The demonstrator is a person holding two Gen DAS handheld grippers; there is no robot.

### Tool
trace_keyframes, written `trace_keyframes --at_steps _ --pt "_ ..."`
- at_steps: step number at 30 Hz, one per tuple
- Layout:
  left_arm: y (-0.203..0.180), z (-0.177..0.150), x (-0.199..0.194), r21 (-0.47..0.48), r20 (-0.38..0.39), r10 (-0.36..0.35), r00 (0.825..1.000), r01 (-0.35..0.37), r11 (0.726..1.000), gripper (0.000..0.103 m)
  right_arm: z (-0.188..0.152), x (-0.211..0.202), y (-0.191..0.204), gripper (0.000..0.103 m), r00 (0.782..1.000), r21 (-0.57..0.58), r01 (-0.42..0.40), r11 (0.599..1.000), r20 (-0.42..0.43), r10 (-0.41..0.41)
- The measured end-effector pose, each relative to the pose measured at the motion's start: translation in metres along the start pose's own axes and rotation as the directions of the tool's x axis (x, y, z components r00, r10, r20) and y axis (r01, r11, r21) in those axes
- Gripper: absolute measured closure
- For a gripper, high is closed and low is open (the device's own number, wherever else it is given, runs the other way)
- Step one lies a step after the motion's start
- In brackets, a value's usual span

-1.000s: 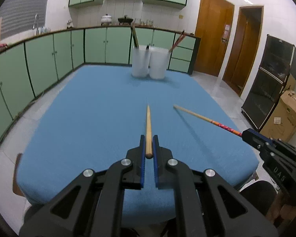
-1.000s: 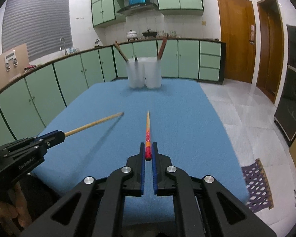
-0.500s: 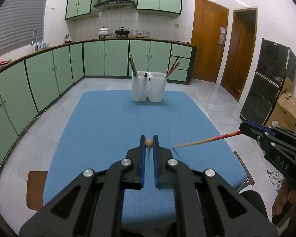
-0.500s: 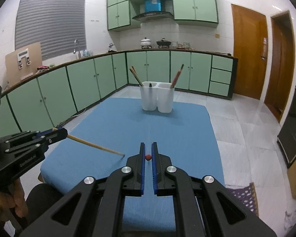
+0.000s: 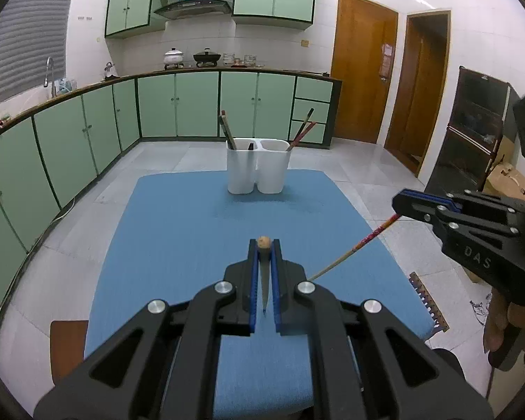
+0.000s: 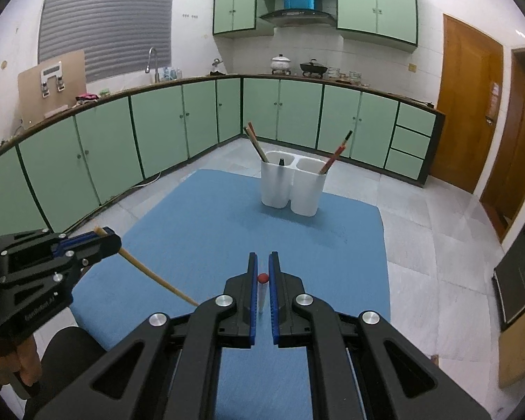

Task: Organize utensils
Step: 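Lift and carry both chopsticks over the white holder with both tools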

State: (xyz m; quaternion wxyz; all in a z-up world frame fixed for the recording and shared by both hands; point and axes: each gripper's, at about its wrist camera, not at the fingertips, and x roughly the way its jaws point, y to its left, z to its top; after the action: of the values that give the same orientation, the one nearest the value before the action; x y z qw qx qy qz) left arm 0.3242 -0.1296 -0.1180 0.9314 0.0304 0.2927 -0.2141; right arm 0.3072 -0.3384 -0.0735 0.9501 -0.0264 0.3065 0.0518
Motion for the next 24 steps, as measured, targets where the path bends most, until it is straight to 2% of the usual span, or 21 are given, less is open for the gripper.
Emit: trace_keyframes --at_steps 14,19,24 --pt "0.002 0.022 0.015 0.023 -0.008 -0.012 1.000 0.013 1.000 0.097 0.029 0.014 -0.021 0.097 0.998 0.013 -0.039 0.999 -0.038 0.040" --pt "0.008 0.052 0.022 0.016 -0.010 -0.042 0.999 0.042 0.999 0.097 0.052 0.011 -0.029 0.097 0.999 0.006 -0.029 1.000 -0.029 0.029" --pt "0.020 0.103 0.032 0.007 0.015 -0.060 0.998 0.060 0.998 0.097 0.093 0.006 -0.038 0.097 1.000 -0.011 -0.013 1.000 0.000 0.013"
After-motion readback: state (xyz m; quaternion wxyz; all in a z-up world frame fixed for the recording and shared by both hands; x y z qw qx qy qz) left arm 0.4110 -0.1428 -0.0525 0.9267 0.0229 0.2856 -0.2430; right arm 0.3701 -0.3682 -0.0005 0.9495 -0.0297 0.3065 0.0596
